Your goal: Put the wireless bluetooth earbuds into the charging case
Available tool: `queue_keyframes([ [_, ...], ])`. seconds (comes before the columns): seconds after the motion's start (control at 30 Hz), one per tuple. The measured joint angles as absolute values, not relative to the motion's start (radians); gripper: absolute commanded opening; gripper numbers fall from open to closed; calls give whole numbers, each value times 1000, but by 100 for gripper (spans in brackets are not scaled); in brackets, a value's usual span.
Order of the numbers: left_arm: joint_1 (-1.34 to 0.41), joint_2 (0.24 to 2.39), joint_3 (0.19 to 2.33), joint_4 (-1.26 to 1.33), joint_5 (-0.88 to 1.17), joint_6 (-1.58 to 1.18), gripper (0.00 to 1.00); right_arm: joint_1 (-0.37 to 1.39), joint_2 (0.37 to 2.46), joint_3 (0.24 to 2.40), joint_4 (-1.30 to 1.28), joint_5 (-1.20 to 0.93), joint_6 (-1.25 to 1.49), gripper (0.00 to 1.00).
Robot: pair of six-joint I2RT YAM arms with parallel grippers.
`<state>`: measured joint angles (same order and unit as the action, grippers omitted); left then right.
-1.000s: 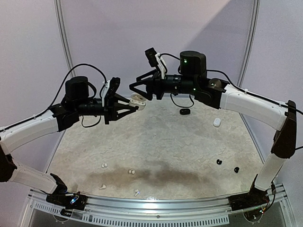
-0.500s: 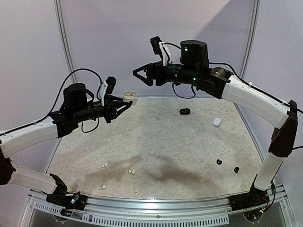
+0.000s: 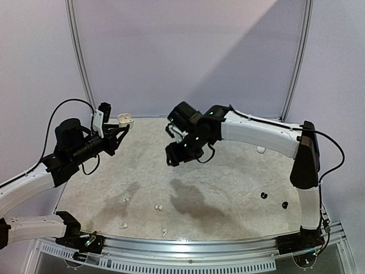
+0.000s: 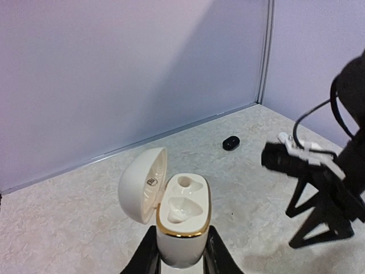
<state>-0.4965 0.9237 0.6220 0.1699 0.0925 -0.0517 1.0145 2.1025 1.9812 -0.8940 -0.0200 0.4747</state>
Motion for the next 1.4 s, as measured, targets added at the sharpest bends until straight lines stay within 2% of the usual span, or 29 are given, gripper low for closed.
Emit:
queue_keyframes([
  [0.13,-496,869,550,178,82,-53,0,1144,2210,2088,-1048,-2,521,76],
  [0.33,-496,863,525,207,78,-51,0,1308,2357,2206,-1152,-3,528,76],
  [0.5,-497,863,515,268,97,-27,0,1343,2412,2206,-1164,-37,529,71],
  [0.8,-500,863,459,316,127,-12,0,1389,2444,2177,-1157,-33,566,54],
  [1.0,-500,849,450,308,131,-11,0,1408,2456,2145,-1148,-30,599,51],
  [1.17,-500,825,450,308,128,4,0,1414,2455,2140,-1148,-1,605,43],
  [1.4,-500,824,450,300,127,20,0,1419,2455,2137,-1219,103,631,43],
])
